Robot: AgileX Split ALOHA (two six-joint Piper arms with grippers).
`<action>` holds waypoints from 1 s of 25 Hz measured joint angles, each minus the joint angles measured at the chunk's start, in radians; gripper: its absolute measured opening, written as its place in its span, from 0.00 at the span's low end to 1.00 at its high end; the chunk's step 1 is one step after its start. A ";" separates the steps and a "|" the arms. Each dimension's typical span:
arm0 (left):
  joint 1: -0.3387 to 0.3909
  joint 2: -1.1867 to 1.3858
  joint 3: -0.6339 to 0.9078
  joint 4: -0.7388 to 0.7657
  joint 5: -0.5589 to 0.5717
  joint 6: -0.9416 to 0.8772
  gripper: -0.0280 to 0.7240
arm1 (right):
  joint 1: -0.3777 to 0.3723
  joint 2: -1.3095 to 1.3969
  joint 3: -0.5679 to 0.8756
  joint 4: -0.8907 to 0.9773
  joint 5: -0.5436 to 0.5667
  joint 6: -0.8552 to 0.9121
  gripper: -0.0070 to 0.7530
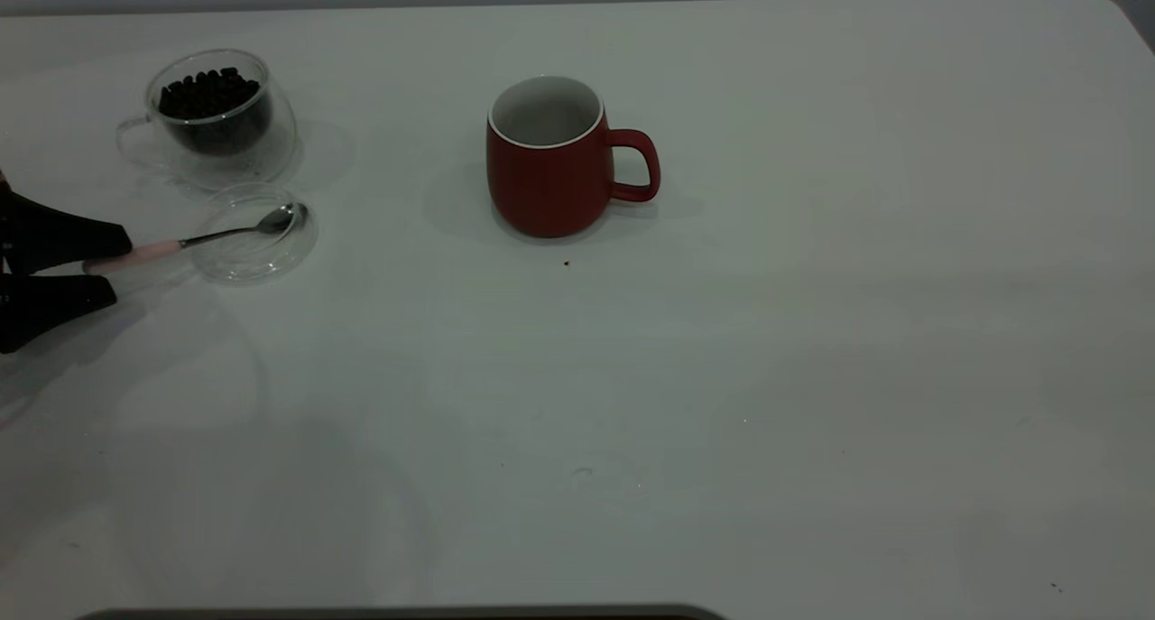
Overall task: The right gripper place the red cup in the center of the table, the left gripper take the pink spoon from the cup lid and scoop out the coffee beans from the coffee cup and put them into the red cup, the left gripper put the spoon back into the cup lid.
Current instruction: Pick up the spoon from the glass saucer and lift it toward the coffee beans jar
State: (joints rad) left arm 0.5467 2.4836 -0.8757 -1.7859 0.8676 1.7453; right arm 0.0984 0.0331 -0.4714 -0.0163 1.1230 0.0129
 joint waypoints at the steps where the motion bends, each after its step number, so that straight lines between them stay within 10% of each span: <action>1: -0.004 0.000 0.000 0.000 0.000 0.000 0.74 | 0.000 0.000 0.000 0.000 0.000 0.000 0.74; 15: -0.055 0.001 -0.030 0.000 -0.025 -0.018 0.69 | 0.000 0.000 0.000 0.000 0.001 0.000 0.74; 25: -0.055 0.001 -0.030 0.000 -0.026 -0.019 0.28 | 0.000 0.000 0.000 0.000 0.001 0.000 0.74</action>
State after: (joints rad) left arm 0.4915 2.4846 -0.9054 -1.7861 0.8420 1.7264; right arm 0.0984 0.0331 -0.4714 -0.0163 1.1239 0.0129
